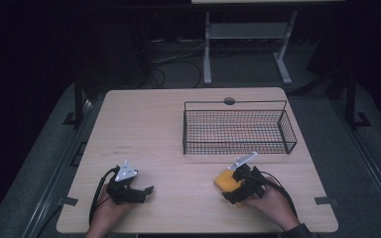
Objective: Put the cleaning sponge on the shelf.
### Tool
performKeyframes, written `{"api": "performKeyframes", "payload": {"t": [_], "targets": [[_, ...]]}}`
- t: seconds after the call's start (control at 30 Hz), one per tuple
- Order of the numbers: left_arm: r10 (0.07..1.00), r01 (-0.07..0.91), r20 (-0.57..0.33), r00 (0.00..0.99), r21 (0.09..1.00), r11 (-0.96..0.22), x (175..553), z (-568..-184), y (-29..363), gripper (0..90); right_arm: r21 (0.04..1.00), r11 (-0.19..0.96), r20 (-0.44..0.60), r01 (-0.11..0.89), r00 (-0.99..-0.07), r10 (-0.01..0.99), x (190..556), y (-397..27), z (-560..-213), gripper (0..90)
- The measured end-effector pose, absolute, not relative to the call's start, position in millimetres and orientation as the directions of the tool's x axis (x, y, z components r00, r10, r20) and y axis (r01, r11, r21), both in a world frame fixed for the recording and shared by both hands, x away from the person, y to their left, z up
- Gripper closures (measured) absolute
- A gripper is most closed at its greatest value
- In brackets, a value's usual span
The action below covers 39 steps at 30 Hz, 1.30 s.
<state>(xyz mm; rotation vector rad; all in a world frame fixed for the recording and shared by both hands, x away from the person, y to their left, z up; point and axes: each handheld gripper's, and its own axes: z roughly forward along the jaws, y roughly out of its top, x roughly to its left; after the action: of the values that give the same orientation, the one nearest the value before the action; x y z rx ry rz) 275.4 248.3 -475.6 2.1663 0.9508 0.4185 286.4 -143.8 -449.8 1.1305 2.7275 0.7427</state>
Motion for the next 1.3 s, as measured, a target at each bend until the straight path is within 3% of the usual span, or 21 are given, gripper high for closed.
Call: {"api": "performKeyframes", "payload": {"t": [0.43,1.3], "targets": [[0.738,0.503,0.006,0.675,0.727,-0.466,275.4,-475.6,248.3,13.1,0.461,0.623,0.076,0.632,-0.727,0.682,285.8,-145.7,-449.5,20.8],[0.738,0.503,0.006,0.675,0.728,-0.466,275.4,-475.7,248.3,13.0,0.481,0.603,0.090,0.637,-0.719,0.689,287.5,-158.0,-437.6,21.5]]}}
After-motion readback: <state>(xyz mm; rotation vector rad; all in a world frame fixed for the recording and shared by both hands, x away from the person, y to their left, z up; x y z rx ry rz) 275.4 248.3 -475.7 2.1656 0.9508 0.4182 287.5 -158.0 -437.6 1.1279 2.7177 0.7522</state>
